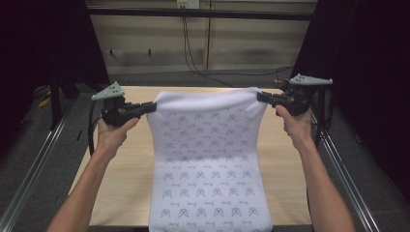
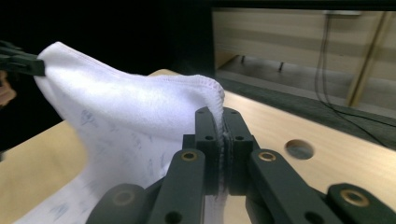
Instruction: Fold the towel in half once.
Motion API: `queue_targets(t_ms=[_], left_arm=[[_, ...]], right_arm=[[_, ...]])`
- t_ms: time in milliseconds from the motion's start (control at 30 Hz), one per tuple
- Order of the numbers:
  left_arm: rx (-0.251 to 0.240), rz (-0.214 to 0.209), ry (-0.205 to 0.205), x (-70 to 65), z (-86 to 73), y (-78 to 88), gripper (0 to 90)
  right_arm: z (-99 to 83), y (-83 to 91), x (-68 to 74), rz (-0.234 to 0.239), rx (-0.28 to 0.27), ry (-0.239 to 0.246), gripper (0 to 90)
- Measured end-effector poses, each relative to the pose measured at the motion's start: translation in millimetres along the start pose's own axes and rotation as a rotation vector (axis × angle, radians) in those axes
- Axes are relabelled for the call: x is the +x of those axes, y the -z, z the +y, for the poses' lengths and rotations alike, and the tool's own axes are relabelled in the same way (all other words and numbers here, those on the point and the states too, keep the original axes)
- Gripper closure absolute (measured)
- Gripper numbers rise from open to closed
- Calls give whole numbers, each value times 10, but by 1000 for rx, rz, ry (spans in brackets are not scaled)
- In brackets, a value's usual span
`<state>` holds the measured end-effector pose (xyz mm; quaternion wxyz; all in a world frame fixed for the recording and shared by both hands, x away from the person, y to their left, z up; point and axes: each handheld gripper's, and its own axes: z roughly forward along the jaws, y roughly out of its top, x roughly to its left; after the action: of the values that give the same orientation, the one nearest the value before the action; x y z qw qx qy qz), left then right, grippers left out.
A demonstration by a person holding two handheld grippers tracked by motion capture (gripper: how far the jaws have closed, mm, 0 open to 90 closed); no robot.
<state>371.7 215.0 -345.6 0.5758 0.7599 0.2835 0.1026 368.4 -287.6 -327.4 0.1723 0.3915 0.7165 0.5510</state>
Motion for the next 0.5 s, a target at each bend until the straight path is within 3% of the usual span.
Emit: queue_targets(t_ms=[133,300,333,500], left_arm=[[25,-46,-15,-269,-249,183,874],[53,-101,39,-475,-606,291,873],[90,-105,59,-519,-706,292,873],[158,-130,90,-704,-1053,356,872]], right_arm=[[-204,249,192,46,25,17,870],[-565,521,455,88,77,22,871],[-628,551,490,90,87,19,870],[-1093,749,678,120,139,-17,870]])
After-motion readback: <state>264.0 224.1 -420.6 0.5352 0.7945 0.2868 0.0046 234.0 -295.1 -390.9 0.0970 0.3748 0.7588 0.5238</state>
